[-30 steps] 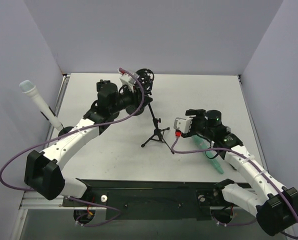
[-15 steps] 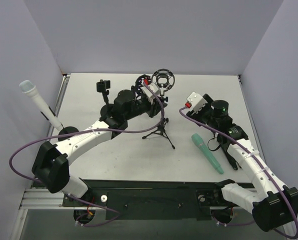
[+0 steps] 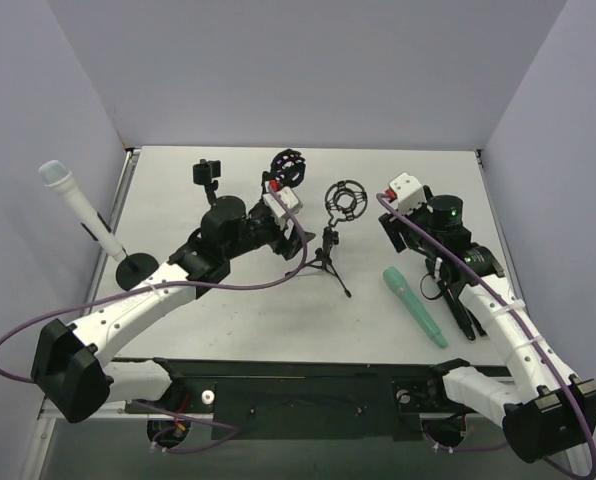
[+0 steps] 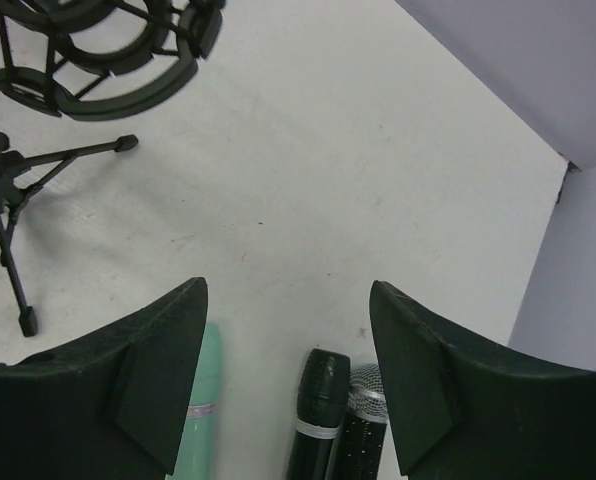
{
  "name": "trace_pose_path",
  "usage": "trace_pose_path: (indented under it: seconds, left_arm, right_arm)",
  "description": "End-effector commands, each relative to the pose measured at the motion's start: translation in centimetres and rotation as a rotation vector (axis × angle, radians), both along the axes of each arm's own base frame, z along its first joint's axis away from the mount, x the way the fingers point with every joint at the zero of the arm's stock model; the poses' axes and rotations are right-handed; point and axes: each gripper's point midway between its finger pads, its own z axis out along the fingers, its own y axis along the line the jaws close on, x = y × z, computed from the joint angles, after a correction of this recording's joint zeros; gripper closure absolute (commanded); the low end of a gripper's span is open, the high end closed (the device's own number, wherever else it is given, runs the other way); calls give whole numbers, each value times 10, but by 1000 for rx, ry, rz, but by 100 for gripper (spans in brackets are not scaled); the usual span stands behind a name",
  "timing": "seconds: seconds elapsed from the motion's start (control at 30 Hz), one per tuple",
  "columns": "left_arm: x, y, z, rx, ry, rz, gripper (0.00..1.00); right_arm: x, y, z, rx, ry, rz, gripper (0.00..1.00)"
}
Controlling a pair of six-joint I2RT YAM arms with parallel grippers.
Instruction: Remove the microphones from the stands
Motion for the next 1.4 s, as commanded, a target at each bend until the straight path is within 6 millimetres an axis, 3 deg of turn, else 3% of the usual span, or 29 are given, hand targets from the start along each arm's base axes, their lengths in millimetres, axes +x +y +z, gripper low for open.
trace_pose_path:
  seconds: [0.0, 0.1, 0.2, 0.37, 0.4, 0.53, 0.7, 0.9, 1.03, 1.23, 1.37]
  left_arm:
    - [-15, 32, -11, 68, 27, 35, 23]
    - [-21, 48, -27, 119, 78, 42, 24]
    - [-27, 65, -43, 165, 144, 41, 25]
    - [-35, 76, -60, 193, 183, 34, 26]
    - [-37, 76, -60, 184, 179, 28, 26]
    - [-34, 72, -60, 154, 152, 22, 26]
    - [-24, 63, -52, 112, 125, 20, 26]
    - [-25, 59, -54, 98, 130, 6, 26]
    - [-25, 60, -51, 99, 129, 6, 26]
    - [-23, 60, -51, 106, 126, 6, 26]
    - [-21, 60, -49, 118, 120, 5, 26]
  right_arm:
    - [-11, 22, 9, 156, 75, 41, 39]
    - [-31, 56, -5, 274, 205, 184, 40]
    - [-35, 74, -14, 359, 269, 212, 38]
    - [-9, 88, 19, 550, 268, 115, 32]
    - [1, 87, 24, 591, 284, 83, 31]
    - [9, 99, 39, 726, 403, 78, 30]
    - [13, 109, 28, 842, 511, 31, 30]
    - [42, 121, 16, 1013, 579, -61, 30]
    - [59, 123, 25, 1038, 555, -73, 33]
    - [58, 123, 17, 1034, 588, -93, 31]
    - [67, 137, 17, 1123, 608, -41, 41]
